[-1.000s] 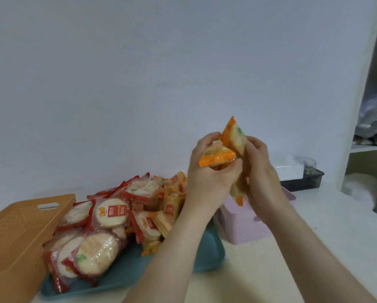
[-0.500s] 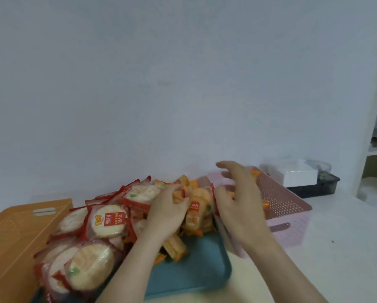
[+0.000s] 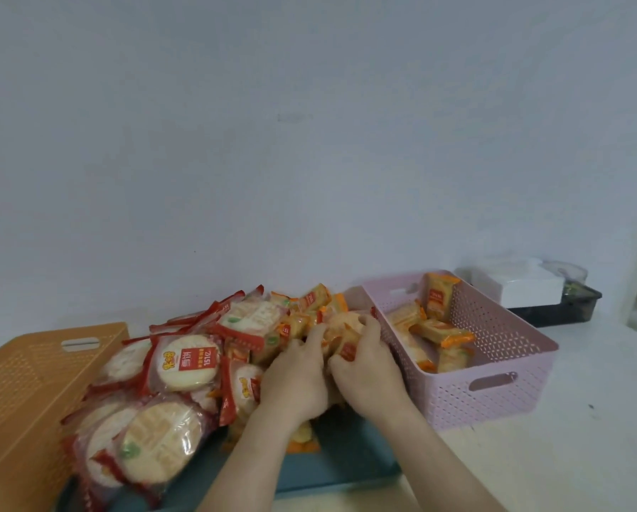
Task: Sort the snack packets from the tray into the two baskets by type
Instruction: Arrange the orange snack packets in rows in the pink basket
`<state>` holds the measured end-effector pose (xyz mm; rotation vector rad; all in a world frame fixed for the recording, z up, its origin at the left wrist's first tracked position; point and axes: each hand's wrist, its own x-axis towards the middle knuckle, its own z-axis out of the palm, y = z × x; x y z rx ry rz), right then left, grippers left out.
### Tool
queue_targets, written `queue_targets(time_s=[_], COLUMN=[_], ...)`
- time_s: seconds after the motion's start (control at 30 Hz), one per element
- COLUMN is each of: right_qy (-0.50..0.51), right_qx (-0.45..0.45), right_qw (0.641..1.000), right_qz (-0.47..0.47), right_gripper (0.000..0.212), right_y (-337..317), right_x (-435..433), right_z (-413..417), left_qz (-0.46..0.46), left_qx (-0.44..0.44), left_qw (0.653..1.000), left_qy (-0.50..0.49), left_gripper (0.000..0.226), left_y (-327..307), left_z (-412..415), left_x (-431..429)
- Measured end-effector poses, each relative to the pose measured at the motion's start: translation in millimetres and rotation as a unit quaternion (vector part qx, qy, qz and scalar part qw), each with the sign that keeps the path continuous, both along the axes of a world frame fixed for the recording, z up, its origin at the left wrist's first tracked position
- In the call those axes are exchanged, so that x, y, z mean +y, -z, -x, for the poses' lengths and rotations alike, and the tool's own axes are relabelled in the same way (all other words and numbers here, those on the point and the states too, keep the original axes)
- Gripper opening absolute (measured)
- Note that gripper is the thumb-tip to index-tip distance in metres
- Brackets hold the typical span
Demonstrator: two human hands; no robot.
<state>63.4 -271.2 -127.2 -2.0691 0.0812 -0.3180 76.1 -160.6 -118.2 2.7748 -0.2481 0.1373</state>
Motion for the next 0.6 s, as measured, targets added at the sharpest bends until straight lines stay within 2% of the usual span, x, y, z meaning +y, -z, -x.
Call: queue_targets(time_s=[0.1,0.23,0.37,0.47,0.53,0.6], right_qy=[-0.010,-0.049,-0.134,-0.201,-0.236,-0.253], right_qx=[-0.003,0.007,0.018,0.055,0.092,0.111], right_qw=[1.000,0.998,0.989,0.978,0.967,0.961], right_qz=[-0.020,-0.040,-0.053,-0.003,0.004,0.024], right_gripper=[0.060,0.052,0.071,0.100,0.114,0.103], right_y=[-3.2,-7.5,-11.3,-7.0,-5.5,-6.8], right_x=[-8.5,-16.9,-25.5,-29.0,-26.9,-26.6], right_z=[0.7,-1.1,1.2,2.8,6.3,7.5], left_qz=[0.080,0.225,0.364,0.447,0.466,0.486], left_qx=[0.019,-0.011,-0.049,-0.113,-0.143,-0.153], left_qw=[0.997,0.974,0.930,0.887,0.873,0.860], left_qy=[-0.006,-0.008,-0.003,-0.013,-0.011,0.005], left_gripper=[0.079,0.075,0.063,0.058,0.056,0.057], left_y=[-7.6,-19.9,-29.2,-33.6,-39.2,-43.7], left_z=[1.0,-0.2,5.8,9.1,14.2,15.9], left_x=[6.3,15.3,18.5,21.1,22.5,24.0])
